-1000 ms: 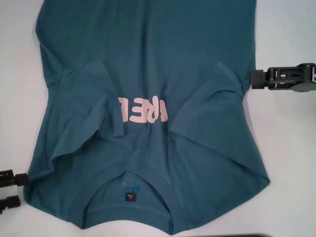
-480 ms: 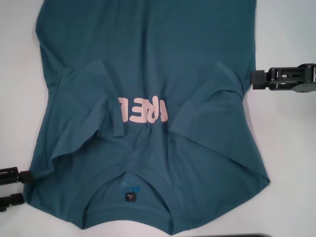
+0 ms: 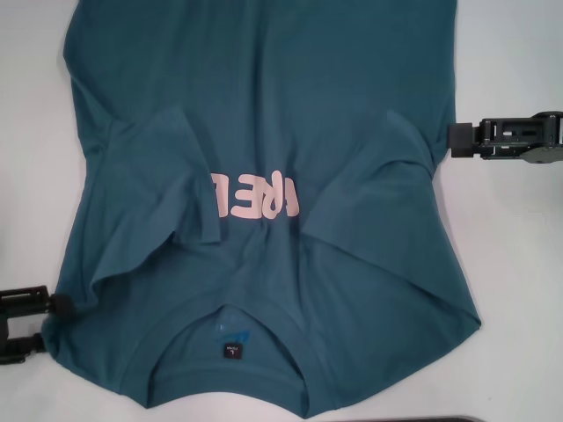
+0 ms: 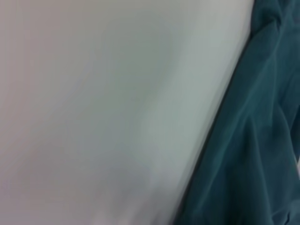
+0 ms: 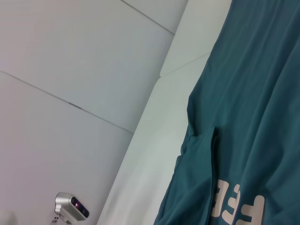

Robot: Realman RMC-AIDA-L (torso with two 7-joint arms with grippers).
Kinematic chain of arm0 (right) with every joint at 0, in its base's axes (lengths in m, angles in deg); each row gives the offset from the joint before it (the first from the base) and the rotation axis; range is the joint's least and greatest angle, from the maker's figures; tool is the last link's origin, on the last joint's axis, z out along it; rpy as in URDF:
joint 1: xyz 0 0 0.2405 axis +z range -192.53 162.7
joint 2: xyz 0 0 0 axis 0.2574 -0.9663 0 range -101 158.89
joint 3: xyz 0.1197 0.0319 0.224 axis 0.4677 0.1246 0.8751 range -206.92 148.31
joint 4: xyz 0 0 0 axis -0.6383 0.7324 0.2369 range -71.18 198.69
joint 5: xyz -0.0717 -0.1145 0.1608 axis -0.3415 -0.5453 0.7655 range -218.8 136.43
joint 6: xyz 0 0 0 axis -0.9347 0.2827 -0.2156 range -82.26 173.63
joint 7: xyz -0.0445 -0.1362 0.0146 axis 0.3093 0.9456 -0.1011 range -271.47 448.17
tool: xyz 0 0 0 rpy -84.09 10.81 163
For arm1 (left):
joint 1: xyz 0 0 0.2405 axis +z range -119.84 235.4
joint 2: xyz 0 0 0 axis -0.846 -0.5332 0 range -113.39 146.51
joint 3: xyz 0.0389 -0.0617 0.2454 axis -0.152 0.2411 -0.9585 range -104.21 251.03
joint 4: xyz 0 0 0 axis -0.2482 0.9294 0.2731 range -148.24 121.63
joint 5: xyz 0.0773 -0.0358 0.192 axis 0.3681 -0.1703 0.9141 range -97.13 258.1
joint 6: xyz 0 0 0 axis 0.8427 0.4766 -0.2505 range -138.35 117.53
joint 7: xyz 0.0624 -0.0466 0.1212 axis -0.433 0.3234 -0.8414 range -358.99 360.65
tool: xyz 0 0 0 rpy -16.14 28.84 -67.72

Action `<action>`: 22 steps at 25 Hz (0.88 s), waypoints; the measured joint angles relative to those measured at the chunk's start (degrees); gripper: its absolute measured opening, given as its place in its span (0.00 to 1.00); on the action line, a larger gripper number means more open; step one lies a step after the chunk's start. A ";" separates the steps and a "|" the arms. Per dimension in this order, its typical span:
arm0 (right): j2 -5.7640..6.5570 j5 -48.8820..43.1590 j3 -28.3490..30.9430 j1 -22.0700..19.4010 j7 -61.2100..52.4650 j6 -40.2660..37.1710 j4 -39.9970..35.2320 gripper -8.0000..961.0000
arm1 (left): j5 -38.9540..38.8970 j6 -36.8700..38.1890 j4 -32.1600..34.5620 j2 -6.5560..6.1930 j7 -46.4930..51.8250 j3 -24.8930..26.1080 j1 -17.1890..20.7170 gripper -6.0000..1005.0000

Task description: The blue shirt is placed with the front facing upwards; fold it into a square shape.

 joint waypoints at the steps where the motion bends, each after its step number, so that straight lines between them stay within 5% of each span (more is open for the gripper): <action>1: 0.00 0.00 0.00 0.00 0.00 0.00 0.00 0.76 | 0.00 0.04 0.00 0.09 0.00 0.00 -0.26 0.73; 22: 0.16 0.08 0.44 -0.01 0.07 -0.18 0.00 0.76 | 0.08 0.08 -0.12 0.60 2.15 -2.21 -2.31 0.64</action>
